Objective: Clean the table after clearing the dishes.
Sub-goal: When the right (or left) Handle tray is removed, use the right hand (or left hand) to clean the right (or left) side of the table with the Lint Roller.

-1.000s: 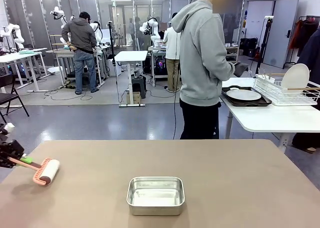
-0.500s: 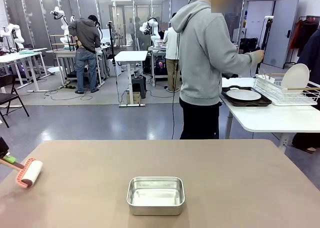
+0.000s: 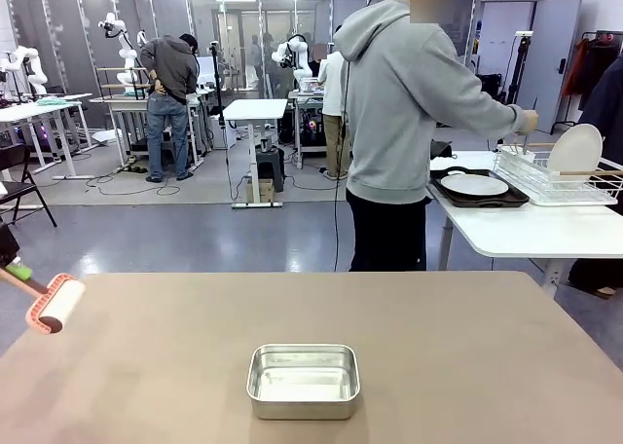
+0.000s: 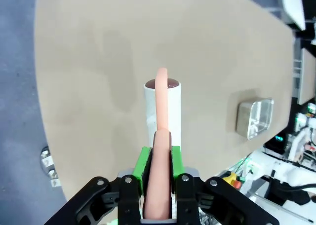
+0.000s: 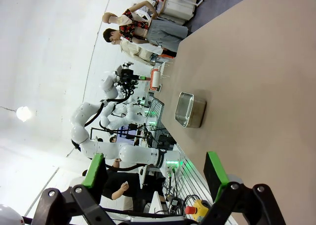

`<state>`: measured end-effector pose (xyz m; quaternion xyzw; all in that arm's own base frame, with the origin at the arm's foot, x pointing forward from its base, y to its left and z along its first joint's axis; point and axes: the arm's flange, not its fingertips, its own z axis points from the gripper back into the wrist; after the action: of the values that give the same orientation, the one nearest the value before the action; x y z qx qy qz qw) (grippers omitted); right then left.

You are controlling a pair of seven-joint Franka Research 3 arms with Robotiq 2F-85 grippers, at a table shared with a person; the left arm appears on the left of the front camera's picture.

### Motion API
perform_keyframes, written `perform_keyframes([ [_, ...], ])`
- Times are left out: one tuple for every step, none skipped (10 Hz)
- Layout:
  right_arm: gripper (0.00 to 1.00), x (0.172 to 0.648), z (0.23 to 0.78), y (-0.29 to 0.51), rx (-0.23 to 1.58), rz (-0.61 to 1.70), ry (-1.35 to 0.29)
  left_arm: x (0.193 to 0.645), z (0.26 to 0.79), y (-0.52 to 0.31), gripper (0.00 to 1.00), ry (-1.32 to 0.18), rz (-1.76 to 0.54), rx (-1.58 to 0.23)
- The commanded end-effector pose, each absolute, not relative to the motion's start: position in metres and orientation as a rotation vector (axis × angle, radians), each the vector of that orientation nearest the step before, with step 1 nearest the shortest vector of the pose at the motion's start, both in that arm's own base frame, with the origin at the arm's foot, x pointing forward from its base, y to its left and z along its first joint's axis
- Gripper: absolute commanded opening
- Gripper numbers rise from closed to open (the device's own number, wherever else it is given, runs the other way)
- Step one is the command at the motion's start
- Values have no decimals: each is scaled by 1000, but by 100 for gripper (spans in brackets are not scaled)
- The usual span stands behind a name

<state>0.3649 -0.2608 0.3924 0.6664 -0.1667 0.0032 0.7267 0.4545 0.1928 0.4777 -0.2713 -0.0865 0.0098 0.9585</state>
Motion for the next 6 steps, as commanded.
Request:
perform_keyframes([
  [100, 363, 395, -260, 1471, 22, -378, 438, 497, 158, 22, -165, 96, -428],
  [100, 363, 395, -260, 1471, 22, -378, 439, 503, 148, 22, -148, 121, -411],
  [100, 363, 395, -260, 1471, 22, -378, 447, 498, 175, 22, -180, 44, -503],
  [100, 363, 395, -260, 1471, 22, -378, 447, 498, 175, 22, -180, 44, -503],
  [100, 363, 395, -260, 1471, 22, -378, 447, 498, 175, 22, -180, 44, -503],
  [100, 363, 395, -260, 1471, 22, -378, 447, 498, 175, 22, -180, 44, -503],
])
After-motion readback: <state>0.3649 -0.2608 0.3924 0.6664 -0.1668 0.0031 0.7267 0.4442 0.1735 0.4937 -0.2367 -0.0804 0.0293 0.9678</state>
